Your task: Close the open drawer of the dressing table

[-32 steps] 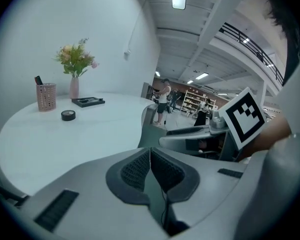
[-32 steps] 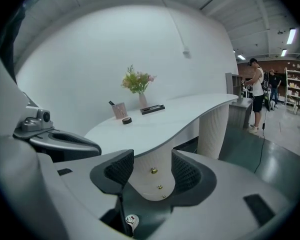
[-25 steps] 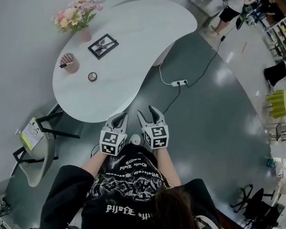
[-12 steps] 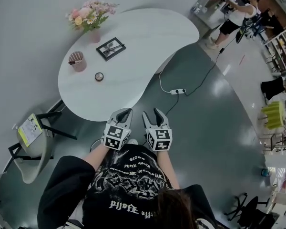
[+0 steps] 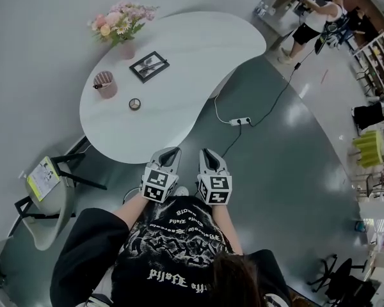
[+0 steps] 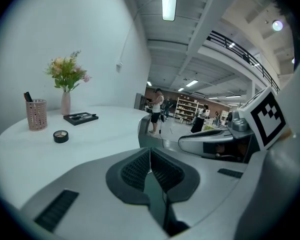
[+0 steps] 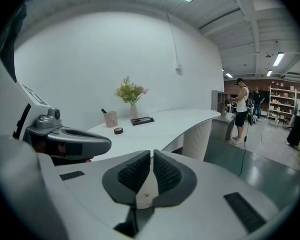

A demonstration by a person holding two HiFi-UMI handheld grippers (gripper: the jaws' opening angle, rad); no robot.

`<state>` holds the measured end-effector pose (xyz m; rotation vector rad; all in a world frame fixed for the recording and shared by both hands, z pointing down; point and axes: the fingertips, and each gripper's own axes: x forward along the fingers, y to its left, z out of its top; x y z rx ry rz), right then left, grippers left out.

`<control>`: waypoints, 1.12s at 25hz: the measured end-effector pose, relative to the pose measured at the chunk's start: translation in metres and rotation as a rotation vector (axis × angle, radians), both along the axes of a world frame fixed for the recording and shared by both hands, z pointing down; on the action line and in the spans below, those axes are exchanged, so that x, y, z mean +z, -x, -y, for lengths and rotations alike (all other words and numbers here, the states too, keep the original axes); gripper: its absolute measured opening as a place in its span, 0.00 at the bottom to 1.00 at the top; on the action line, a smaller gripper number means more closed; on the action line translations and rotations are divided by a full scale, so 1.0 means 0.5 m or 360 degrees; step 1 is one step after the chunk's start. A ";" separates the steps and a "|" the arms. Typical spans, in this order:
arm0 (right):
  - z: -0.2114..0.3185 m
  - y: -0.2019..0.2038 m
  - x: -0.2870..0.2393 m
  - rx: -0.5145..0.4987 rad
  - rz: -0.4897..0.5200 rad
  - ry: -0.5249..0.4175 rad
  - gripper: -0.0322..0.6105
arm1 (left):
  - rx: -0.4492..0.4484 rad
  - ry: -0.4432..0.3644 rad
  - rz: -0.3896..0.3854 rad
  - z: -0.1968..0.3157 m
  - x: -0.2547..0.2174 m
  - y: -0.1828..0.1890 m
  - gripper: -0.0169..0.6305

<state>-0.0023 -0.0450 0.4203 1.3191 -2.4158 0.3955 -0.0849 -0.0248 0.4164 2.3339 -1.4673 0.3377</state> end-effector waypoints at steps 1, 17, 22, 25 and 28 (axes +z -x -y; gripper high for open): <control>0.000 -0.002 -0.001 0.0011 0.0007 0.0001 0.11 | 0.0008 -0.0003 0.0000 0.000 -0.001 -0.002 0.07; -0.004 -0.016 0.010 0.0044 -0.0044 0.0028 0.09 | 0.0003 0.0003 -0.0031 0.006 -0.001 0.005 0.07; -0.013 -0.014 0.020 0.0056 -0.0050 0.0046 0.09 | -0.0002 0.0007 -0.0029 0.003 0.001 0.014 0.07; -0.014 -0.015 0.022 0.0083 -0.0040 0.0042 0.09 | 0.0002 0.0007 -0.0023 0.002 0.003 0.018 0.07; -0.017 -0.015 0.026 0.0089 -0.0045 0.0051 0.09 | -0.0001 0.0018 -0.0026 -0.002 0.005 0.021 0.07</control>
